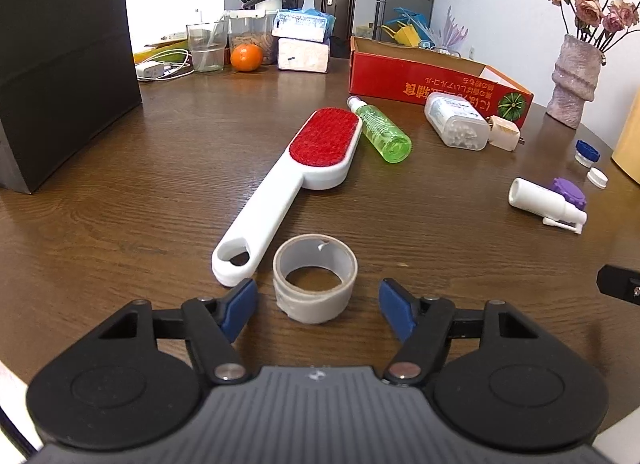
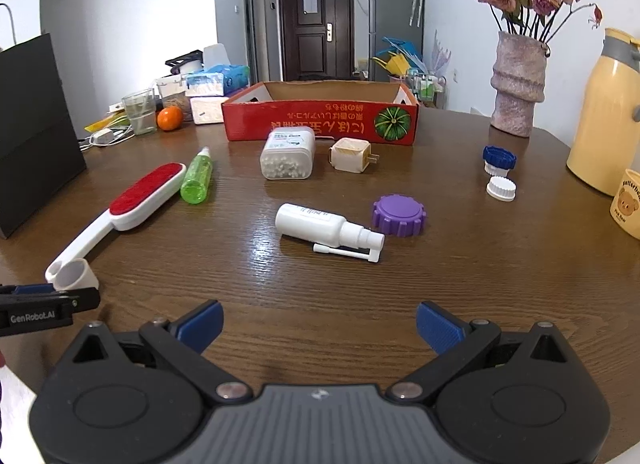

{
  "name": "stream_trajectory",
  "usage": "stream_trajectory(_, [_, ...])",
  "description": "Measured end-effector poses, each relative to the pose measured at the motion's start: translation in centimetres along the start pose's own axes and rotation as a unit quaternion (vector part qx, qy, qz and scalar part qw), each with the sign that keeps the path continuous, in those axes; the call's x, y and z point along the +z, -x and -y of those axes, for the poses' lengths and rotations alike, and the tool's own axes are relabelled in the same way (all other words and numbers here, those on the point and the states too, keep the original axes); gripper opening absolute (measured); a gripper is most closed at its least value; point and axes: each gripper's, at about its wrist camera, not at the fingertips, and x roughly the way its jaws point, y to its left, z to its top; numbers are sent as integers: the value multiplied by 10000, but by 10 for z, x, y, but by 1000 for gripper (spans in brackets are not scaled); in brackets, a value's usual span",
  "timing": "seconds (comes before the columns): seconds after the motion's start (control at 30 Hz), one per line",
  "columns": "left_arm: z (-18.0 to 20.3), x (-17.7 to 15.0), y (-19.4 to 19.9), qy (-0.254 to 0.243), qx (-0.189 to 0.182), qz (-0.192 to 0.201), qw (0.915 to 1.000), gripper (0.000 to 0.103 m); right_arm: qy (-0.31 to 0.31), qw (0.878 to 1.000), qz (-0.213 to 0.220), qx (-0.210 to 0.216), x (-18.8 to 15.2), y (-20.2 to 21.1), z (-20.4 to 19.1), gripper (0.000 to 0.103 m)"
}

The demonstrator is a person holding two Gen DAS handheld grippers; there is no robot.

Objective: Organize rigid objects
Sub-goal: 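Grasp the white tape roll with the left gripper while the right approaches the spray bottle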

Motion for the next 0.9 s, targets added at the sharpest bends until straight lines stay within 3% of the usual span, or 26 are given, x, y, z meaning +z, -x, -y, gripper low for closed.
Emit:
stream_trajectory(0.1, [0, 3, -4, -19, 23, 33, 10000, 71, -72, 10000, -31, -26, 3, -7, -1, 103])
stream_trajectory(0.23, [6, 5, -9, -260, 117, 122, 9995, 44, -221, 9997, -65, -40, 8, -16, -2, 103])
stream_trajectory(0.63, [4, 30, -18, -268, -286, 194, 9990, 44, -573, 9980, -109, -229, 29, -47, -12, 103])
stream_trajectory(0.9, [-5, 57, -26, -238, -355, 315, 9986, 44, -763, 9958, -191, -464, 43, -67, -17, 102])
